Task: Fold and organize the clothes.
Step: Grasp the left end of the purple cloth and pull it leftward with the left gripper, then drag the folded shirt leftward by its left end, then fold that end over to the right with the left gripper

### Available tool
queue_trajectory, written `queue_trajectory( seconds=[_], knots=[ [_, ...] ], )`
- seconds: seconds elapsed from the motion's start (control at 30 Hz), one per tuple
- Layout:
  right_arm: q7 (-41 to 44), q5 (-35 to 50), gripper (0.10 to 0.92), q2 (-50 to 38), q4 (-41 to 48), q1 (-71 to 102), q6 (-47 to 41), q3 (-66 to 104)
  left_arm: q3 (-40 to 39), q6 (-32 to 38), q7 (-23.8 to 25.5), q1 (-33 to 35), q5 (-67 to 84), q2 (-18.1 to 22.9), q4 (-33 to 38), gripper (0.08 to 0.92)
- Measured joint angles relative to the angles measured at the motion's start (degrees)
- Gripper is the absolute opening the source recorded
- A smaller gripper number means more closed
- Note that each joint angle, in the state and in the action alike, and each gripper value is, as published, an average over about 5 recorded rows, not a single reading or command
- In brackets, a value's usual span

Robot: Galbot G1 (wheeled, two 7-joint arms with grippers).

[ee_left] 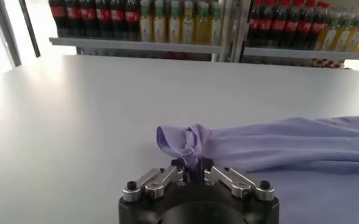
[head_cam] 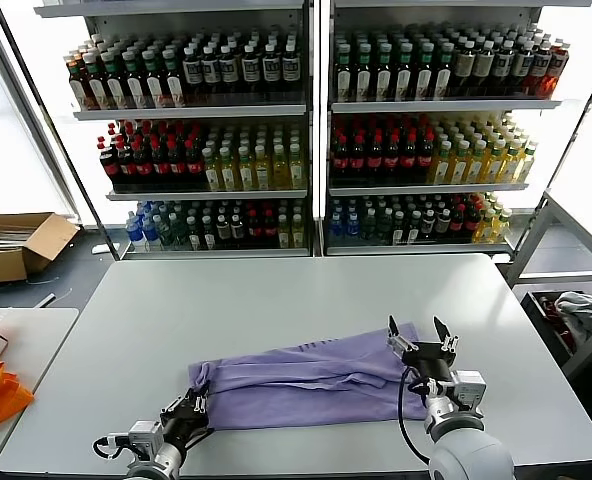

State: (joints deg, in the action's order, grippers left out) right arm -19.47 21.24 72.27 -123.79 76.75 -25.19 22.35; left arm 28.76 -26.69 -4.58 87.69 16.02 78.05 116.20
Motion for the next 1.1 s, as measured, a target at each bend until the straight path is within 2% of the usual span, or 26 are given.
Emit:
queue_trajectory(
  seconds=[0.17,0.33,0.73,0.83,0.97,1.1],
  knots=[
    [-0.04,0.35,0.823,-0.14,0.35,-0.81,-0.18,-0.22,1.35,0.66,0.19,-0.4,-0.77,-0.71,0.91,0.094],
    [-0.11,0.89,0.823,-0.19,0.9,-1.67,-0.33,-0.54,5.28,1.31,0.67,-0.84,-0.72,-3.05,2.21,0.088],
    [-0.6,1.17,0.823,0.07,0.67,-2.0,-0.64,-0.21,22.62,2.22,2.6,-1.52,2.11,-17.03,-1.24,0.088],
    [-0.65,0.99,0.823,0.31,0.45,-1.68,-0.72,0.01,24.97,1.98,3.15,-1.46,2.23,-19.43,-1.2,0.088],
    [-0.73,0.55,0.823,0.53,-0.21,-1.16,-1.09,0.06,24.9,1.49,3.56,-0.92,1.31,-20.37,0.9,0.088],
    [-0.82,-0.12,0.823,1.07,-1.29,-0.48,-1.56,0.13,20.96,1.05,3.73,-0.06,-0.64,-19.23,3.83,0.088]
  ],
)
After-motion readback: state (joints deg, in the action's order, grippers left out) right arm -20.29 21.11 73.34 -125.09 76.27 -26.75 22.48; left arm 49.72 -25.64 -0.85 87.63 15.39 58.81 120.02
